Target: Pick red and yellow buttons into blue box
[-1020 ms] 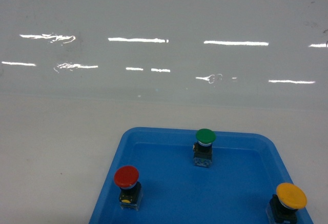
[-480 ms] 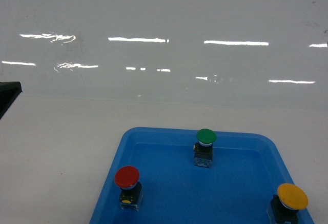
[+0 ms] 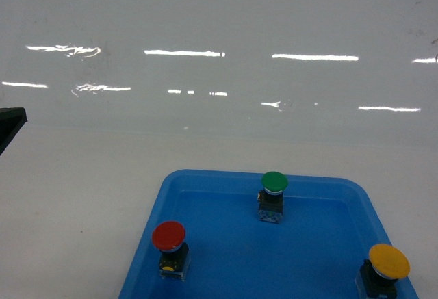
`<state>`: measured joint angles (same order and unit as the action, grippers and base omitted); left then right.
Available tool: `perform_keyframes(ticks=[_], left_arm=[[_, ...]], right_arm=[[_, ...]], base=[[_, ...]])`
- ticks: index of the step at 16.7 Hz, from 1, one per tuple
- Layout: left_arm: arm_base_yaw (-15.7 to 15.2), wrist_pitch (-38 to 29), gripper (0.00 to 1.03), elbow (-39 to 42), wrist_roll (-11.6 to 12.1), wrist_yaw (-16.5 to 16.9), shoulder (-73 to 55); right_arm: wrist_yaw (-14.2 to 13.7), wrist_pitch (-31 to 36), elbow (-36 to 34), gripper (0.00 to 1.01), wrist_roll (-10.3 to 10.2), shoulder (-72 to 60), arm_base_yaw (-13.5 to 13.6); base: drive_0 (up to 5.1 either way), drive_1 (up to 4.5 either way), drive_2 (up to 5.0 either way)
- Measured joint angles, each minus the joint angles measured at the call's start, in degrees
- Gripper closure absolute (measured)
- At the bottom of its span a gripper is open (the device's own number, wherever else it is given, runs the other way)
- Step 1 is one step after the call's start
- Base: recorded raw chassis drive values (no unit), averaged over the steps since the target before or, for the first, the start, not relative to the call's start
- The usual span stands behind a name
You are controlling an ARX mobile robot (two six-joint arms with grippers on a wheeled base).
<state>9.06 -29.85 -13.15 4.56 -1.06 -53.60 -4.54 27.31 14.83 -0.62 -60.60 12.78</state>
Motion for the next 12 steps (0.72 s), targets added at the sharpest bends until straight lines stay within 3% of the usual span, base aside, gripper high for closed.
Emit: perform_keyframes(ticks=[2,3,10,12], left_arm=[[0.0,0.0,0.05,0.0,0.0,0.0,0.0],[0.0,0.0,0.05,0.0,0.0,0.0,0.0],[0.0,0.0,0.05,0.0,0.0,0.0,0.0],[0.0,0.0,0.05,0.0,0.0,0.0,0.0]], right_arm=[[0.0,0.0,0.0,0.70,0.0,0.0,0.0],[0.0,0.0,0.0,0.72,0.0,0.0,0.0],[0.5,2.3,0.0,0.01,-0.2,-4.0,-0.1],[1.4,2.1,2.0,0.03,0.2,-8.2,0.3]], base=[[0.0,0.00,0.0],[0.0,0.00,0.0],[0.0,0.00,0.0],[0.0,0.00,0.0]])
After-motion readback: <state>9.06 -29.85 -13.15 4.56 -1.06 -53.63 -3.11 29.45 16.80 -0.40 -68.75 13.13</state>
